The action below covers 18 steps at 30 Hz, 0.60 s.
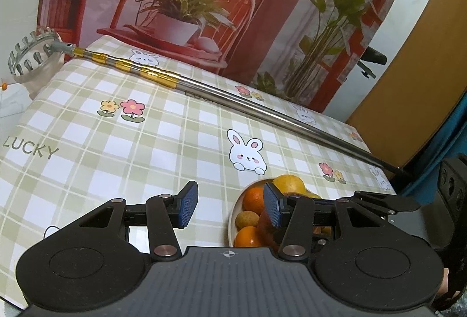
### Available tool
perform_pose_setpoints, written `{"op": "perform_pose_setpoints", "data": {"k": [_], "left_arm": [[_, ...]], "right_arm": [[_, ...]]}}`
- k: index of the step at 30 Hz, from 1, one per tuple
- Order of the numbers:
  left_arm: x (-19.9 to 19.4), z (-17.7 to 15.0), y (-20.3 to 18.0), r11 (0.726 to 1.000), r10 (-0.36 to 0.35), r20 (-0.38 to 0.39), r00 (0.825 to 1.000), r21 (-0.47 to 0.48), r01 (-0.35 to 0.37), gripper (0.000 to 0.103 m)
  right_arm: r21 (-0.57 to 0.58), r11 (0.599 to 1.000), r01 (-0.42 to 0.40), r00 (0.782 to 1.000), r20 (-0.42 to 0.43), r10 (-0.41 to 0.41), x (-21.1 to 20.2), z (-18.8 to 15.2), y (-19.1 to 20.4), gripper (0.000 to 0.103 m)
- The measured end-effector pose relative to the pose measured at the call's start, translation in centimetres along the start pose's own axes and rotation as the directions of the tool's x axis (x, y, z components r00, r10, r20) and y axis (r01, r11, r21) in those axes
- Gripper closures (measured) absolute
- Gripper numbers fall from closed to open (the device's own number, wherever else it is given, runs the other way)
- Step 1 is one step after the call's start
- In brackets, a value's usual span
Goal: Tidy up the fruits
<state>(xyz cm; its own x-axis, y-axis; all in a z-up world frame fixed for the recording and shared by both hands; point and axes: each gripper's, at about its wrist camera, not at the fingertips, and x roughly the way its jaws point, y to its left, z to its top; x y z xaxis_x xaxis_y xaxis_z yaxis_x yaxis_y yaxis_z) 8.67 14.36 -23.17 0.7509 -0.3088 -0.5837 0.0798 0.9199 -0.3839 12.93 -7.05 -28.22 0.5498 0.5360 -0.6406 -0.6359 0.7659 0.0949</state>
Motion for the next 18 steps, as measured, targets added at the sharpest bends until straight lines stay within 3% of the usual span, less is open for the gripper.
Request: {"op": "perform_pose_setpoints", "data": {"k": [6, 8, 10, 12, 14, 18], "left_arm": [[0.0, 0.1, 0.1, 1.000, -0.006, -0.004, 1.000, -0.004, 0.006, 0.051], [-0.1, 0.2, 0.0, 1.000, -0.006, -0.003, 1.000, 0.002, 0.006, 0.051], [-0.3, 0.2, 0.0, 1.000, -0.004, 0.003, 1.000, 0.002, 0.004, 0.051], [-0.5, 0.3, -0.1, 1.000, -0.008, 0.007, 1.000, 0.000, 0.008, 0.051], [-0.8, 0.5, -0.5, 1.000, -0.004, 0.008, 1.000, 0.004, 0.004, 0.051], [-2.1, 1.4, -1.8, 0.999, 0.007, 0.036, 0.999, 0.042, -0.008, 0.039]], "right_arm": [[0.009, 1.000, 0.005, 1.000, 0.013, -0.005, -0.3, 0.0, -0.1, 0.034], [0.012, 1.000, 0.012, 1.000, 0.028, -0.012, -0.6, 0.1, -0.2, 0.025], [0.023, 1.000, 0.015, 0.999, 0.051, -0.016, -1.2, 0.1, -0.4, 0.023], [0.048, 0.999, 0.017, 0.997, 0.071, -0.021, -1.9, -0.1, -0.8, 0.009], [0.071, 0.997, 0.025, 0.996, 0.086, -0.031, -2.7, -0.2, -1.2, 0.005], [0.110, 0.992, 0.060, 0.989, 0.128, -0.074, -5.0, 0.2, -2.3, 0.001]]}}
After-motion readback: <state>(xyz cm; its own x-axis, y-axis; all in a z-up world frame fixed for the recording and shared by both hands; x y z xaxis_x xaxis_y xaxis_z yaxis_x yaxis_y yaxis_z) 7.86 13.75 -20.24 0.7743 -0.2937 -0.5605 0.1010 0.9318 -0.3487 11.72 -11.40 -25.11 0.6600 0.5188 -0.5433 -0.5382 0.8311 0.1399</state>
